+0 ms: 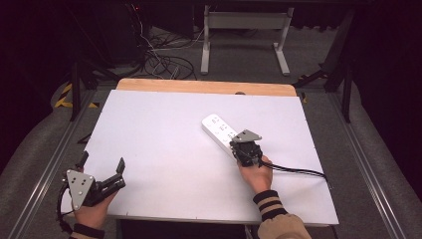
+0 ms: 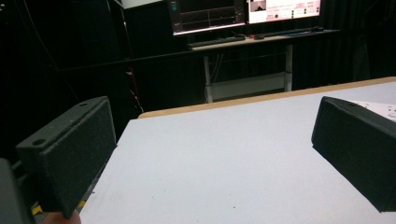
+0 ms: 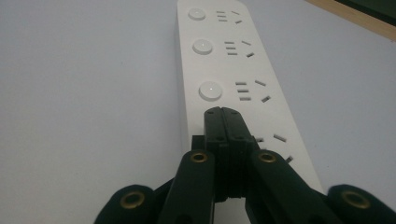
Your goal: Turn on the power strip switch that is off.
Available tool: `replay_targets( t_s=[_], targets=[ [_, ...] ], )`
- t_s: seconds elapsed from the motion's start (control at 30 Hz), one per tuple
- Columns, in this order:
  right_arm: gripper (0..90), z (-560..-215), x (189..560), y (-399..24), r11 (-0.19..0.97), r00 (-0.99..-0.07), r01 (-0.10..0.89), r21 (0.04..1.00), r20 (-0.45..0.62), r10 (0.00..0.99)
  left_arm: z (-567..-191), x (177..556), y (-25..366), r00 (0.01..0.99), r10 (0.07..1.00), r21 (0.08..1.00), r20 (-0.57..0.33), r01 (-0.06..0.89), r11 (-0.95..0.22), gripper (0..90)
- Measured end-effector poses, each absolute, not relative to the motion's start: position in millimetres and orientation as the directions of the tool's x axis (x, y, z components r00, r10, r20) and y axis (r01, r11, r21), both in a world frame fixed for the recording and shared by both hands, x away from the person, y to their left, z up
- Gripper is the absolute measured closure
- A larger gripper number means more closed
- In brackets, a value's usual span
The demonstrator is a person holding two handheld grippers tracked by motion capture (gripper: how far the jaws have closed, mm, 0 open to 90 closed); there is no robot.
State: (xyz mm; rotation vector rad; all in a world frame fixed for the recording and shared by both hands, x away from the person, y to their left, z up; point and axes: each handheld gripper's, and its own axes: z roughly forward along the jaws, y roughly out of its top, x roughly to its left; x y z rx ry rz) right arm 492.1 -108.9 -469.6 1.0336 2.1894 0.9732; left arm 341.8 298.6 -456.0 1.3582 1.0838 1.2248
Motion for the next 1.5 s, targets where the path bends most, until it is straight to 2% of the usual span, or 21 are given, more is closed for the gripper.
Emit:
replay_targets(
  t_s=[0.23,0.4,0.6,1.1,1.33,1.5],
  targets=[
    [90.0,-470.1,492.6,-108.6,0.450,-0.574,0.425,0.786,-0.150,0.805,-455.9,341.9,298.9,0.098,0.987,0.992,0.127,0.005,-0.128,0.2],
    [90.0,-454.8,485.8,-114.4,0.404,-0.562,0.320,0.857,-0.171,0.809,-456.1,343.0,299.1,0.102,0.987,0.993,0.120,0.008,-0.122,0.2],
    [90.0,-434.6,479.9,-133.7,0.312,-0.540,0.271,0.911,-0.124,0.833,-456.1,344.5,296.9,0.106,0.987,0.992,0.123,0.010,-0.125,0.2],
    [90.0,-409.7,463.0,-170.9,0.174,-0.475,0.179,0.968,-0.069,0.877,-455.7,351.8,290.0,0.129,0.984,0.992,0.122,0.007,-0.124,0.2],
    [90.0,-399.7,448.1,-188.7,0.105,-0.442,0.093,0.990,-0.053,0.895,-455.2,355.5,288.7,0.135,0.985,0.994,0.108,0.006,-0.109,0.2],
    [90.0,-399.9,429.2,-207.6,0.104,-0.419,0.031,0.994,-0.081,0.904,-455.3,357.4,286.5,0.141,0.984,0.994,0.109,0.009,-0.111,0.2]
  ],
)
